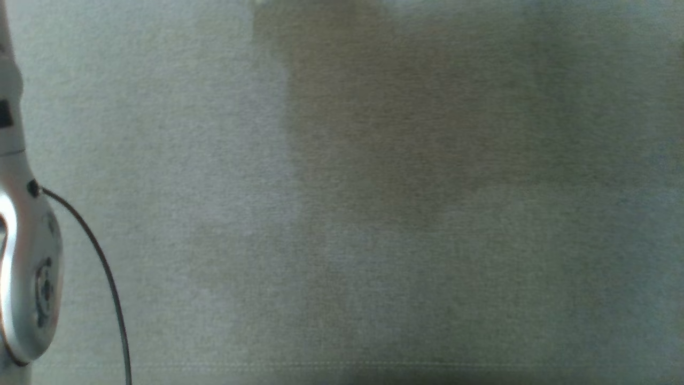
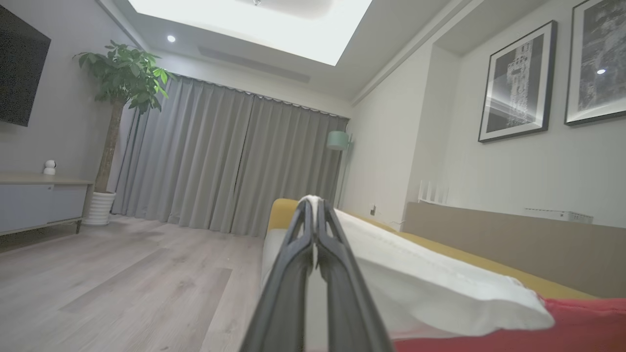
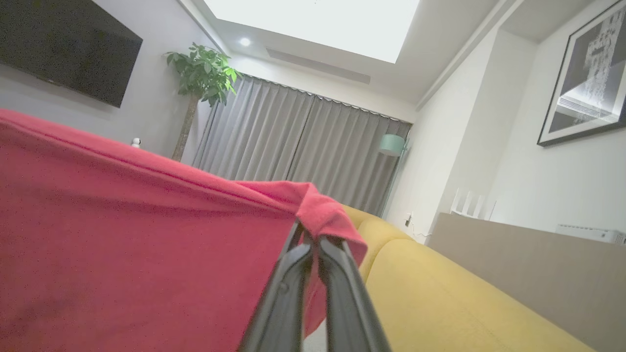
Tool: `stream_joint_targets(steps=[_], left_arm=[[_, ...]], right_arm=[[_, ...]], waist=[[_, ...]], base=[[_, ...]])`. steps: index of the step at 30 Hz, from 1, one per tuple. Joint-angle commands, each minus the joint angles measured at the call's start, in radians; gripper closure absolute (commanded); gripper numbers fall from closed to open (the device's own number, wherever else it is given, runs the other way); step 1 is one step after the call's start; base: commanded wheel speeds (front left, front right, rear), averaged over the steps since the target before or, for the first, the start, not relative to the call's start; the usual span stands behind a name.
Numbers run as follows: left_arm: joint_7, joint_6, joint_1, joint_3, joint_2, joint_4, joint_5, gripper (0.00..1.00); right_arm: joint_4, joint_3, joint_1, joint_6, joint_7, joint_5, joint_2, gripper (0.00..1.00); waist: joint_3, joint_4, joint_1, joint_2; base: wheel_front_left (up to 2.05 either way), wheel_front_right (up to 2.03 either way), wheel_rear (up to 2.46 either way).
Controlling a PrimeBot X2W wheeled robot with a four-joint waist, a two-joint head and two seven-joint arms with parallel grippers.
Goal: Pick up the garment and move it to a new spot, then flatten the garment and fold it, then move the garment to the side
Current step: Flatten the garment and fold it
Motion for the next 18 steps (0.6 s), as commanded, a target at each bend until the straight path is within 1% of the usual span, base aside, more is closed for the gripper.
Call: stream_joint_targets(steps=[1,4,8,14,18], left_arm=[[-0.012,-0.005,-0.033,0.015,0.051,-0.007,0.004,1.0],[-0.039,-0.027,-0.048,-0.005,0.037,0.078,0.008,1.0],[-0.058,-0.051,0.006,-0.03,0.019,0.158,-0.001,1.0],[-0.069,-0.066,0.187,-0.068,0.002,0.233,-0.02,1.0],[-0.071,-0.069,0.341,-0.113,0.007,0.234,-0.011,1.0]], right_arm=[[0.004,-0.014,-0.019,-0.001,-0.023,-0.006,0.025,1.0],[0.109,-0.009,-0.038,-0.001,-0.071,-0.024,0.051,1.0],[0.197,0.028,0.019,-0.001,-0.092,-0.029,0.066,1.0],[0.245,0.102,0.197,-0.001,-0.096,0.012,0.069,1.0],[0.295,0.217,0.337,-0.001,-0.096,0.075,0.054,1.0]], waist=[[0.008,0.016,-0.0006,0.0001],[0.004,0.025,-0.0006,0.0001],[0.002,0.032,-0.0006,0.0001],[-0.018,0.05,-0.0006,0.0001],[-0.059,0.059,-0.0006,0.0001]], base=[[0.0,0.0,0.0],[0.0,0.0,0.0],[0.0,0.0,0.0],[0.0,0.0,0.0],[0.0,0.0,0.0]])
